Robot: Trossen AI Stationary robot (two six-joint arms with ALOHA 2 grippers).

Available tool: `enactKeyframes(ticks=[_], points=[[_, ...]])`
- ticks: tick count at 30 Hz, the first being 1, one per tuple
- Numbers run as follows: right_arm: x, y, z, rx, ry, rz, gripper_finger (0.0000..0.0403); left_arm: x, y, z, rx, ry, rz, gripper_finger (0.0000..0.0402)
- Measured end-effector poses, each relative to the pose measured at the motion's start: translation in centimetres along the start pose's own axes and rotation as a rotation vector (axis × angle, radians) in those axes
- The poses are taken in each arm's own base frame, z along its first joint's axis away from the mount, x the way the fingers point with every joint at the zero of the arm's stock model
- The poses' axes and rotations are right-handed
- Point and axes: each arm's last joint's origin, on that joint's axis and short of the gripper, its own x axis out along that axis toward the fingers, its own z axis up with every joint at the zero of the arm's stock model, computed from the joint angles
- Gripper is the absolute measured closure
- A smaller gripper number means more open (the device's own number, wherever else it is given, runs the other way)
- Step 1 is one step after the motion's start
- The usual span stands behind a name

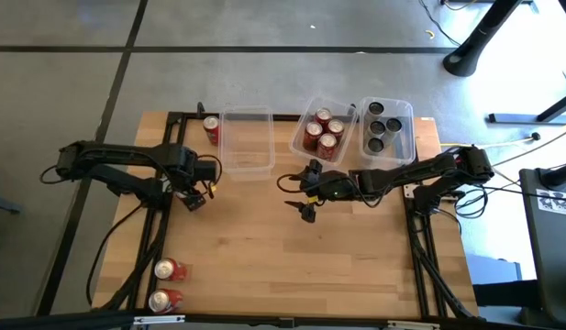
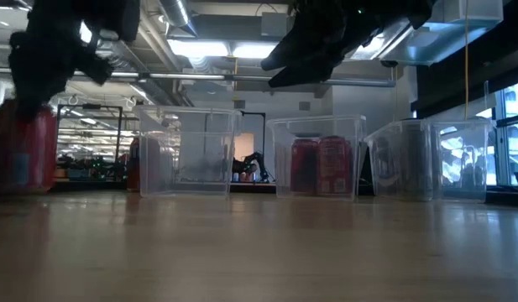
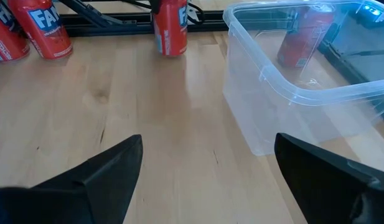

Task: Sort soda cans
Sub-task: Put the middle top left orange soda can into the left transparent bin

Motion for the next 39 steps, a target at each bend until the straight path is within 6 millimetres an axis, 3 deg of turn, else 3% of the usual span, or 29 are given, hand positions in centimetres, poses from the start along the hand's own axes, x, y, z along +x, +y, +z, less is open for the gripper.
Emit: enactKeyframes(ticks=[10,26,32,39], points=[[0.0,0.0,0.0,-0.001,0.003,0.0,0.0042,-4.9,0.5,-0.2,0.045,-0.063,-0.026,0.0112],[0.0,0.0,0.0,-0.003,0.002,0.0,0.0042,-13.8,1.6,0.1,0.065,-0.432,-0.084,0.0112],[0.0,0.0,0.1,-0.001,-0.008,0.001,0.0042,-14.8,2.1,2.9,0.065,-0.461,-0.006,0.0112],[0.0,0.0,0.1,-0.001,-0.008,0.001,0.0042,-14.3,2.3,8.7,0.107,-0.416,0.083,0.0112]])
